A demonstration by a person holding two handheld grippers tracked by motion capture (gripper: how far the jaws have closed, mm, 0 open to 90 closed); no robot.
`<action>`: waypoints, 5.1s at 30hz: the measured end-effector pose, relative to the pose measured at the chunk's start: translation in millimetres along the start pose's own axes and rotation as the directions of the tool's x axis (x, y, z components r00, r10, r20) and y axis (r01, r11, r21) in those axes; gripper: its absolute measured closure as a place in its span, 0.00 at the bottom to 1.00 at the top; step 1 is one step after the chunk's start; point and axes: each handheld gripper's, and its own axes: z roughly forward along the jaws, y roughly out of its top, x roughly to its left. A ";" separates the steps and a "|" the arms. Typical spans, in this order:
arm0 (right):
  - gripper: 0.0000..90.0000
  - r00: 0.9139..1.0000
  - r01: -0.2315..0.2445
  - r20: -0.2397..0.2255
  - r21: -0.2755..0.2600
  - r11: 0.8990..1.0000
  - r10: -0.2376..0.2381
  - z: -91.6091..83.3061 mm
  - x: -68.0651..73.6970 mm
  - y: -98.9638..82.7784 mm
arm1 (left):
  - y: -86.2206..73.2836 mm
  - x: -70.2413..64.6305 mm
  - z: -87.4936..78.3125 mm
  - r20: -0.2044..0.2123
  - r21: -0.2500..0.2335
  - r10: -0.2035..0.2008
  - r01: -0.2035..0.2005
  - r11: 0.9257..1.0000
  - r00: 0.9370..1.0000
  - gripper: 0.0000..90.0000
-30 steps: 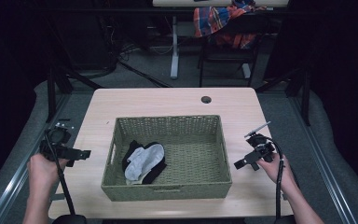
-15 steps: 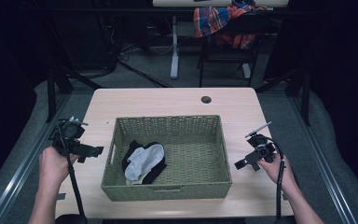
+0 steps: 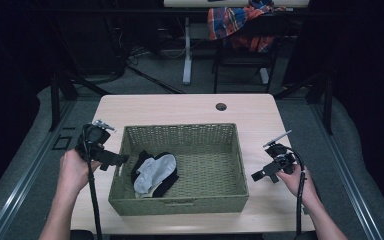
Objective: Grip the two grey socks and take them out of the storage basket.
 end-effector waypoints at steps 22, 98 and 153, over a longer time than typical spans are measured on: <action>0.05 1.000 -0.026 0.000 -0.019 0.999 0.026 4.8 0.6 -0.3 | 36.0 -41.4 66.4 0.156 0.158 0.121 -0.145 0.977 0.980 0.16; 0.06 1.000 -0.011 -0.003 -0.002 1.000 0.011 1.0 0.4 -0.1 | 41.8 -53.8 39.8 0.187 0.058 0.167 -0.180 0.982 0.968 0.95; 0.06 1.000 -0.022 -0.004 -0.004 1.000 0.022 -1.0 -0.2 0.6 | 97.2 -34.6 -17.0 0.080 0.054 0.195 -0.199 0.978 0.978 0.95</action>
